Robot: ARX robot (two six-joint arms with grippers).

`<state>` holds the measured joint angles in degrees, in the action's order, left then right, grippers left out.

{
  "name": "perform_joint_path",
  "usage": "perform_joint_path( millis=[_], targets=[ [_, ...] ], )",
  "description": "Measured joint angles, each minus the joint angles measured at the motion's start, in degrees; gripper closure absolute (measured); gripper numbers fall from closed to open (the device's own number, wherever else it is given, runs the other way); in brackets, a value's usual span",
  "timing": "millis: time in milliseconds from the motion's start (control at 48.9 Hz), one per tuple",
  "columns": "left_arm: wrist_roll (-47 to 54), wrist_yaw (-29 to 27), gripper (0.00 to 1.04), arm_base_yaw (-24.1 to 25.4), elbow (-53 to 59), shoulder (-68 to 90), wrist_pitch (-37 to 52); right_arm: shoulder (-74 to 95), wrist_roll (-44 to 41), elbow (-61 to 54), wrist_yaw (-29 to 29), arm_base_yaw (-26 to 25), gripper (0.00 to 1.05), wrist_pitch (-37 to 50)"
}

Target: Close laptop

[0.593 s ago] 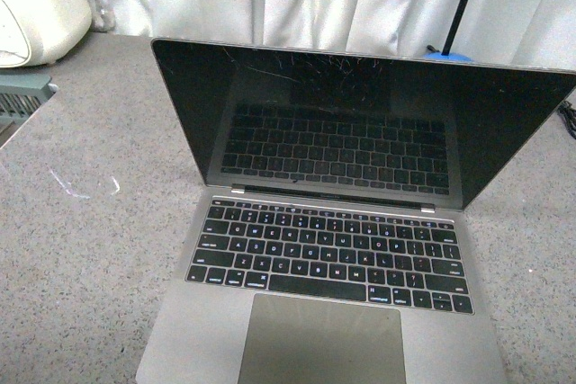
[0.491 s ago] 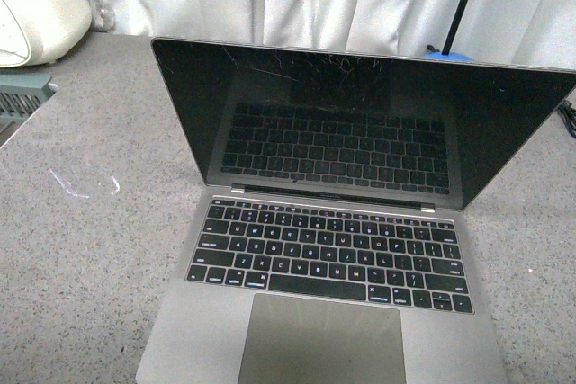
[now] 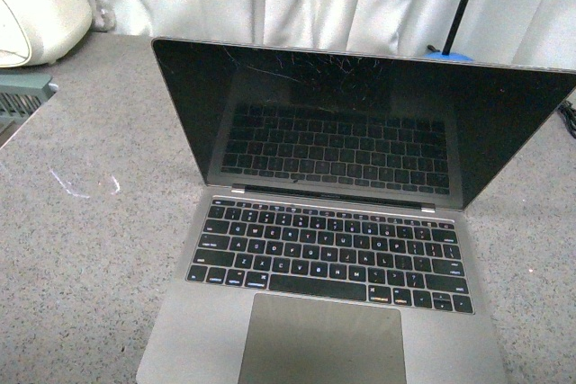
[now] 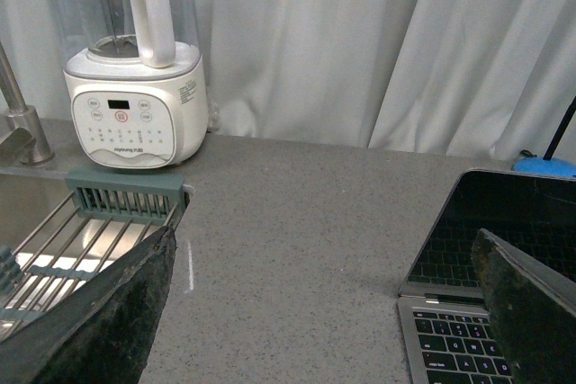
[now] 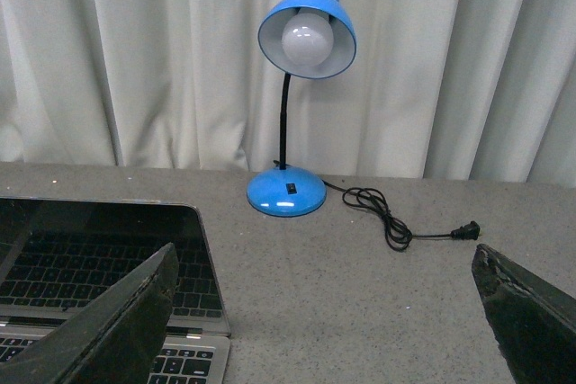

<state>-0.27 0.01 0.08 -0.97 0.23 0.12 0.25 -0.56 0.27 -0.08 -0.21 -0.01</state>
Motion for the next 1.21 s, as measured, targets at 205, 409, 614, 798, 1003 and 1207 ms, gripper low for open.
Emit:
perform_joint_path(
  millis=[205, 409, 614, 798, 1003, 1207],
  targets=[
    [0.0, 0.0, 0.06, 0.0, 0.0, 0.0, 0.0, 0.0, 0.0, 0.0, 0.02, 0.0, 0.09, 0.0],
    [0.0, 0.0, 0.06, 0.02, 0.0, 0.0, 0.0, 0.0, 0.0, 0.0, 0.02, 0.0, 0.09, 0.0],
    [0.0, 0.0, 0.06, 0.02, 0.0, 0.0, 0.0, 0.0, 0.0, 0.0, 0.02, 0.0, 0.09, 0.0],
    [0.0, 0.0, 0.06, 0.02, 0.0, 0.0, 0.0, 0.0, 0.0, 0.0, 0.02, 0.0, 0.09, 0.0],
    [0.0, 0.0, 0.06, 0.02, 0.0, 0.0, 0.0, 0.0, 0.0, 0.0, 0.02, 0.0, 0.09, 0.0],
    [0.0, 0.0, 0.06, 0.02, 0.0, 0.0, 0.0, 0.0, 0.0, 0.0, 0.02, 0.0, 0.09, 0.0]
  ],
)
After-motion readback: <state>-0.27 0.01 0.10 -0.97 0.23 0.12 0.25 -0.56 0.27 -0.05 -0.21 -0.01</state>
